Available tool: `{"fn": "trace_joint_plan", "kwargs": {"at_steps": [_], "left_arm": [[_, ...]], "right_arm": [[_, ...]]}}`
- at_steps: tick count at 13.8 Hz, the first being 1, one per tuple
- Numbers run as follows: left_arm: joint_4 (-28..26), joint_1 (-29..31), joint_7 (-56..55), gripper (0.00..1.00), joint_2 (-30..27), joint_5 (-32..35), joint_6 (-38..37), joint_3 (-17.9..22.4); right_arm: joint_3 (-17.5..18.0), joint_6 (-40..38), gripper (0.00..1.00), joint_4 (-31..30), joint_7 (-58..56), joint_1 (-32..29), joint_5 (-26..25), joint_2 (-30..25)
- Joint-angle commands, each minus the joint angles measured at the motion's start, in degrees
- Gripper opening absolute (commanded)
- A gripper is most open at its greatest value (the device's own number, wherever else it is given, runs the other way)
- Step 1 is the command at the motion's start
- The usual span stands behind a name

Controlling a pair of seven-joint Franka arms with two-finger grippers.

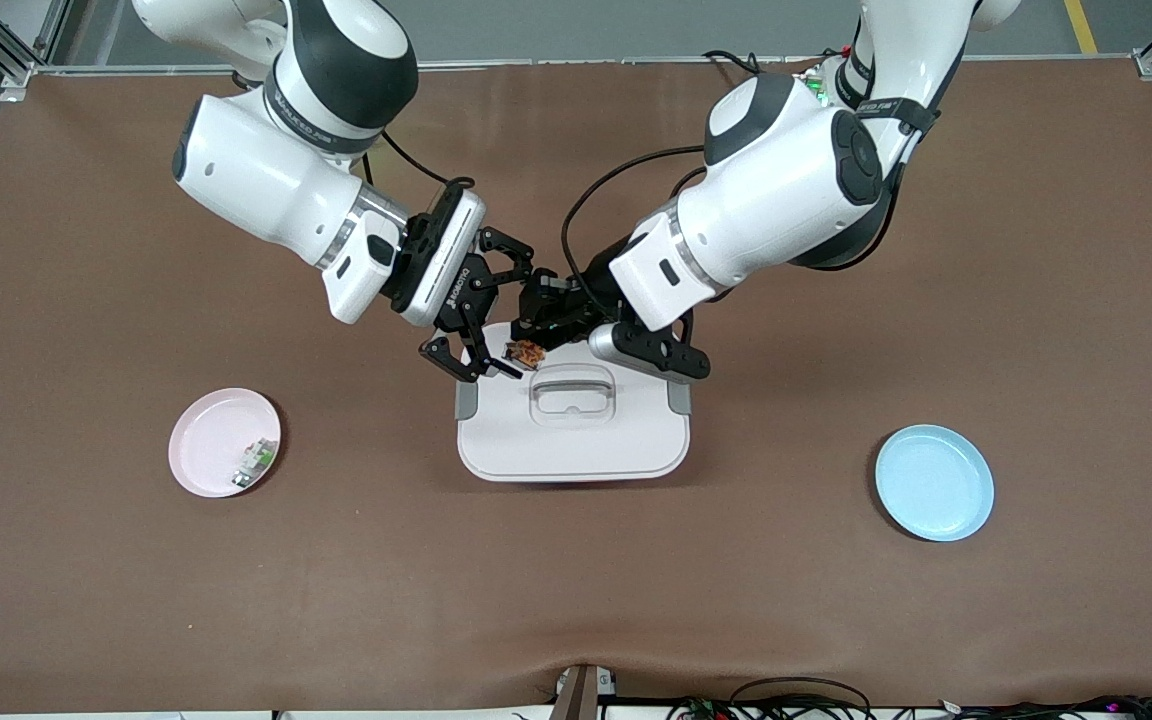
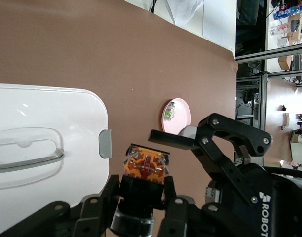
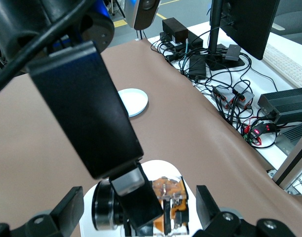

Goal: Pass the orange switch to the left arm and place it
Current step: 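Close the left gripper on the switch above the white box, then open the right gripper and withdraw it while the left gripper carries switch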

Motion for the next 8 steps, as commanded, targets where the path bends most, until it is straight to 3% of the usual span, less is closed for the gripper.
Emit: {"fn": "trace_joint_plan", "kwargs": {"at_steps": [1,5,8], "left_arm": [[-0.9,1.0,-0.6,0.0,-1.1,3.4,-0.5,0.7],[-0.9,4.4,-0.6,0.0,-1.0,7.9,-2.0,0.7],[-0.9,8.3,-0.9,0.0,-1.8,12.8,-8.7,0.7]], "right_arm": [[-0.4,0.2,1.0,0.1,0.7,0.6,0.8,-0.3],[-0.8,-2.2,1.0,-1.8,1.2,-0.1,0.0,-2.3],[-1.3,-7.4,1.0,-6.8,2.7,-2.0,-6.2,-7.0]]}}
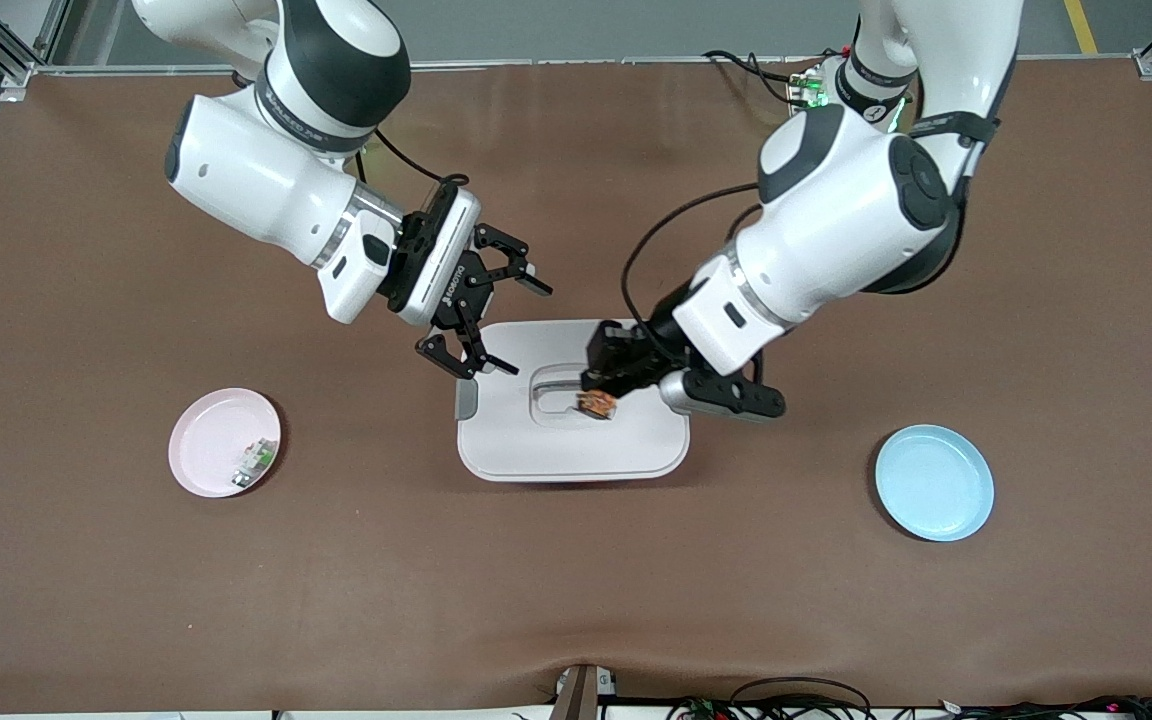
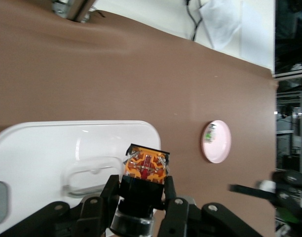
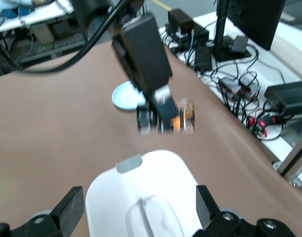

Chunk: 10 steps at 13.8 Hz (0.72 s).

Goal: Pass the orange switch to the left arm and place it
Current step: 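Open the right gripper and withdraw it while the left gripper carries switch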

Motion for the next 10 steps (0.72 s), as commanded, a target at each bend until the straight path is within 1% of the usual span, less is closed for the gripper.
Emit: {"fn": "trace_joint_plan", "kwargs": {"at_steps": [1,2,3,5,7,8,10], "left_arm": [[-1.0,4.1,-1.3,0.0,-2.4,3.9,-7.4,-0.1],[-2.4,6.1,-2.6,0.0,-3.4,4.6,-9.4,-0.1],[-4.5,7.8,-3.5,0.0,-4.5,4.7,-9.5,0.0],[-6.7,11.3,-3.8,0.0,-5.2,5.7,-10.1,-0.1],[-11.2,13.4,-4.0,0.0,-6.9,11.2,-10.2,-0.2],[-13.0,14.8,-3.9,0.0,-7.1,12.8,-10.2,-0.1],[-14.6,17.6,-3.6,0.0,-6.7,16.1,-10.2,-0.2]], "right_arm": [[-0.2,-5.7,1.0,-6.9,3.4,-2.8,-7.0,-6.8],[-0.2,-8.6,1.0,-8.6,5.1,-4.0,-10.5,-8.6],[-0.2,-11.2,1.0,-10.3,6.9,-5.0,-13.7,-10.1],[-0.2,-14.6,1.0,-12.9,8.3,-7.4,-18.9,-12.8],[-0.2,-17.1,1.0,-15.1,8.4,-10.0,-23.3,-15.0],[-0.2,-18.2,1.0,-16.5,9.4,-11.9,-25.7,-16.4],[-0.1,-22.0,1.0,-18.5,14.6,-15.5,-29.6,-18.6]]}}
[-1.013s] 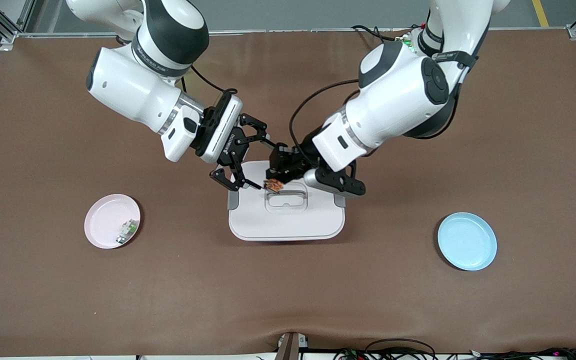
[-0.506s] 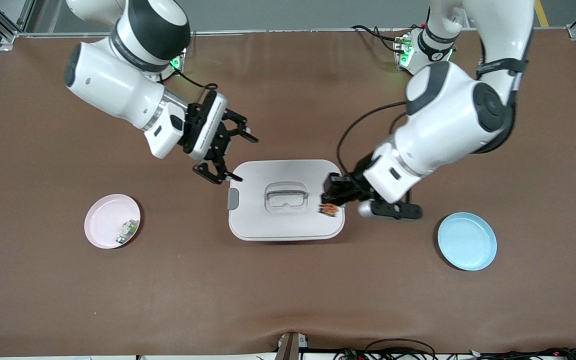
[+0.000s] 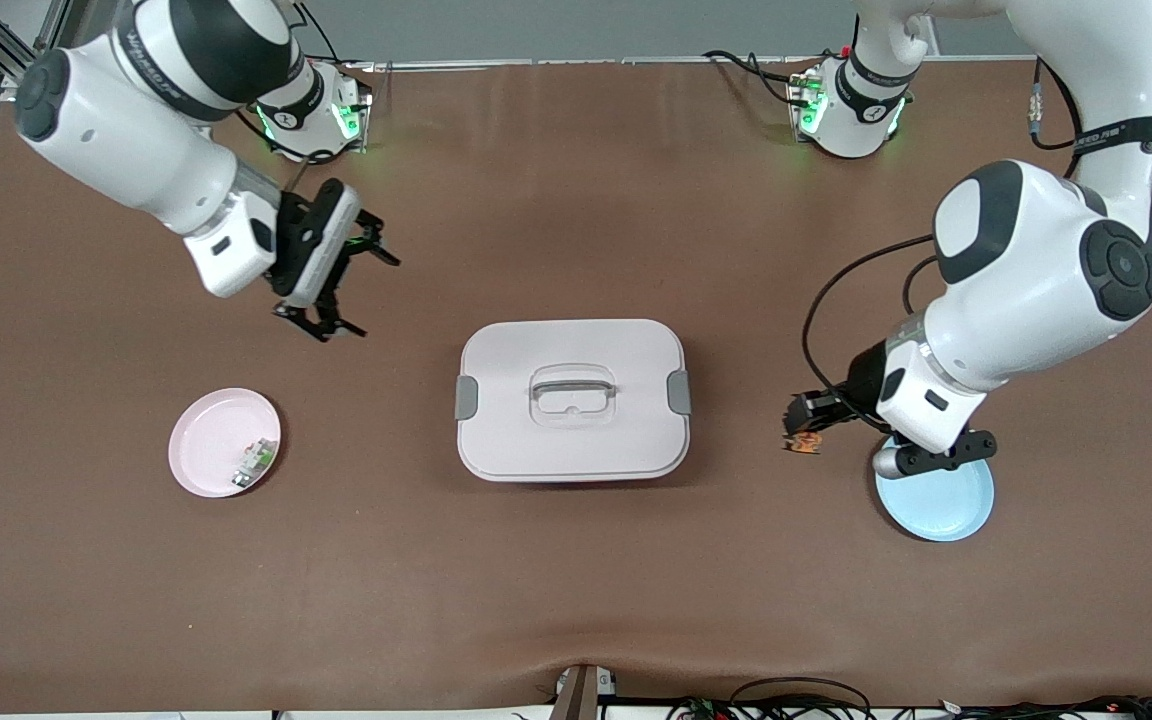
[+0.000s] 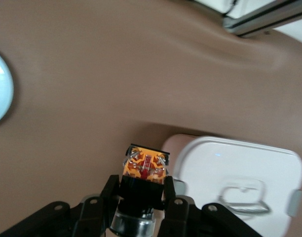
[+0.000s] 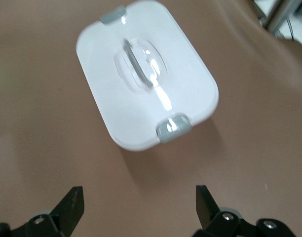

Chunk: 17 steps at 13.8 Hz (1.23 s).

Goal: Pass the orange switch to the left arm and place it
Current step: 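Lower the switch onto the blue plate with the left gripper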

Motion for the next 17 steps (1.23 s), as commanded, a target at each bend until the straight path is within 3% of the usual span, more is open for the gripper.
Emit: {"fn": "trace_joint_plan", "kwargs": {"at_steps": [1,5,9,12,17], "left_arm": [[-4.4,3.4,-0.6,0.0,-1.5,6.1,0.2,-0.5],[-6.2,8.6,1.3,0.0,1.3,15.4,2.2,-0.6],[-7.6,11.1,2.1,0.0,5.5,21.0,10.8,-0.6],[-9.6,12.4,6.3,0.0,7.8,24.8,17.7,-0.6],[-10.4,16.4,33.1,0.0,9.8,24.7,19.5,-0.9]], "right_arm": [[1.0,-4.9,1.0,-4.1,7.7,-5.5,-5.2,-5.0],[0.9,-12.6,1.0,-4.0,24.2,-11.1,-13.6,-6.2],[1.0,-15.8,1.0,-1.8,39.1,-16.2,-18.6,-6.0],[1.0,-20.5,1.0,5.1,49.7,-20.1,-19.3,-5.1],[1.0,-29.6,1.0,20.0,50.0,-23.0,-23.3,-1.4]]}}
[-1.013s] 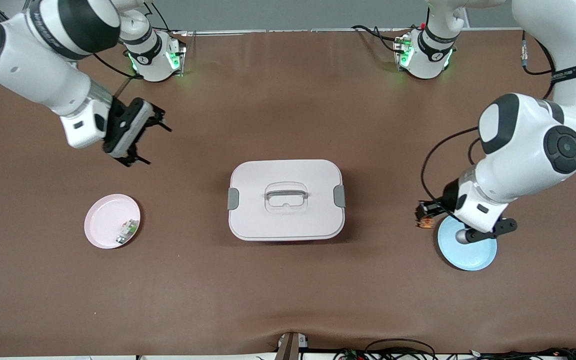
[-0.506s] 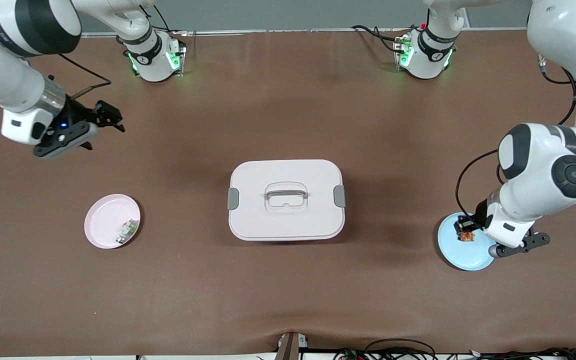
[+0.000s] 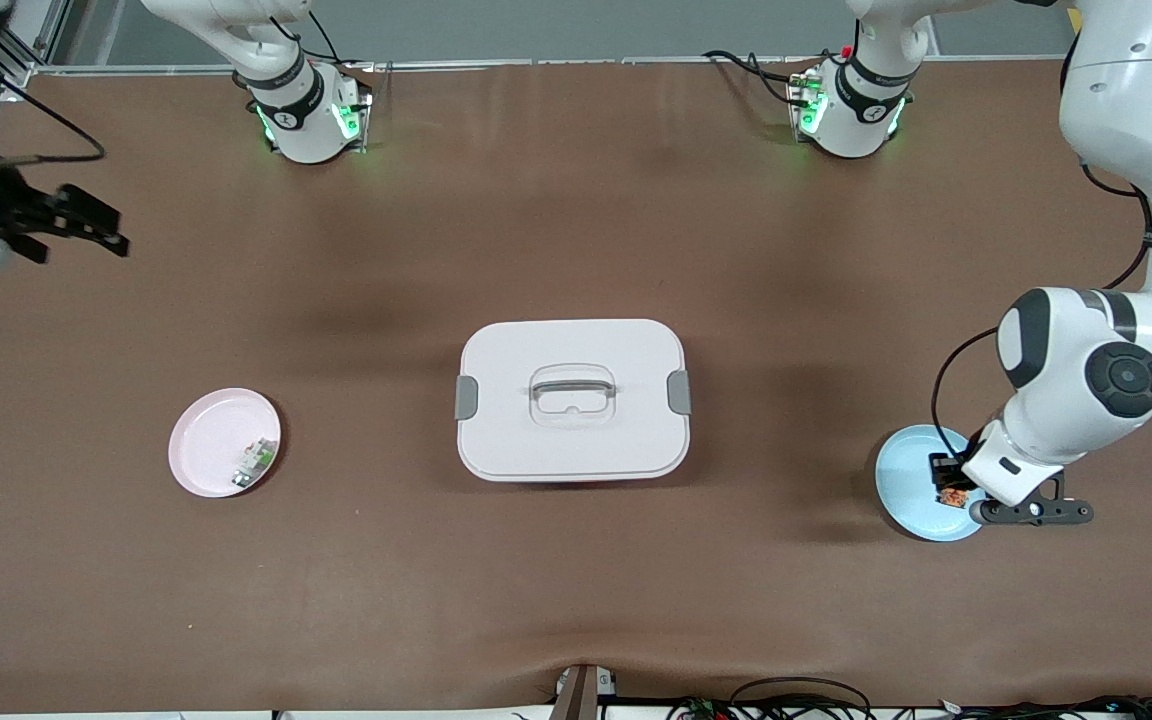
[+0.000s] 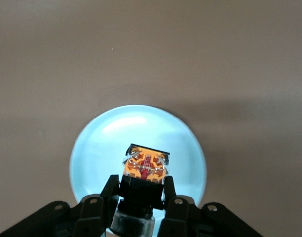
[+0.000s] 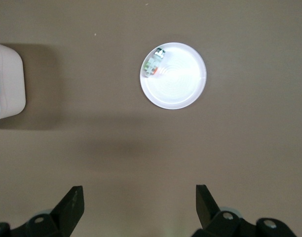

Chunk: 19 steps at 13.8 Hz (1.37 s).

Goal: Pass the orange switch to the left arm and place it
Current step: 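Lower the switch onto the blue plate with the left gripper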

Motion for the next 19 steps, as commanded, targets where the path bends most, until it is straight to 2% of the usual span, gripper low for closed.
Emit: {"fn": "trace_joint_plan", "kwargs": {"at_steps": [1,3,5,7,9,11,14,16,17,18,19], "left_arm": [[-1.2,1.1,14.1,0.0,-0.5,0.8,0.6,-0.9],[-1.5,2.9,28.4,0.0,0.3,0.1,0.5,-1.1],[-1.5,3.6,40.8,0.0,0.7,-3.3,0.4,-1.3],[-1.4,3.9,49.3,0.0,1.8,-8.7,0.1,-1.3],[-1.2,4.0,54.6,0.0,3.4,-11.5,0.1,-1.3],[-1.1,4.5,57.1,0.0,4.0,-11.6,0.1,-1.2],[0.5,5.0,60.8,0.0,6.1,-11.6,0.2,-1.2],[1.0,5.5,61.5,0.0,6.5,-11.5,0.2,-1.3],[1.5,5.4,61.5,0.09,6.5,-11.6,0.2,-1.2],[1.8,5.2,61.5,0.28,6.5,-11.5,0.2,-1.3],[2.1,5.2,61.6,0.56,6.5,-11.5,0.3,-1.3]], "right_arm": [[1.1,-2.9,1.0,9.6,1.3,-1.8,-1.6,4.2],[1.1,-2.7,1.0,13.9,1.0,-1.9,-1.3,6.6],[1.1,-1.6,1.0,14.6,1.0,-1.9,-0.9,8.4],[1.3,-1.3,1.0,14.4,1.6,-1.1,-1.6,8.9],[1.3,-2.5,1.0,13.5,1.6,-0.8,-1.6,8.6],[1.3,-2.7,1.0,10.1,1.7,-1.1,-1.5,7.5],[1.3,2.5,1.0,-0.7,1.7,-0.9,-1.4,-0.2],[1.3,4.0,1.0,-2.8,1.7,-1.0,-1.5,-1.5],[1.3,3.9,1.0,-2.4,1.7,-1.1,-1.5,-1.3],[1.3,3.9,1.0,-1.8,1.7,-1.1,-1.5,-1.2],[1.3,3.3,1.0,-0.5,1.7,-1.1,-1.5,-0.9]]}}
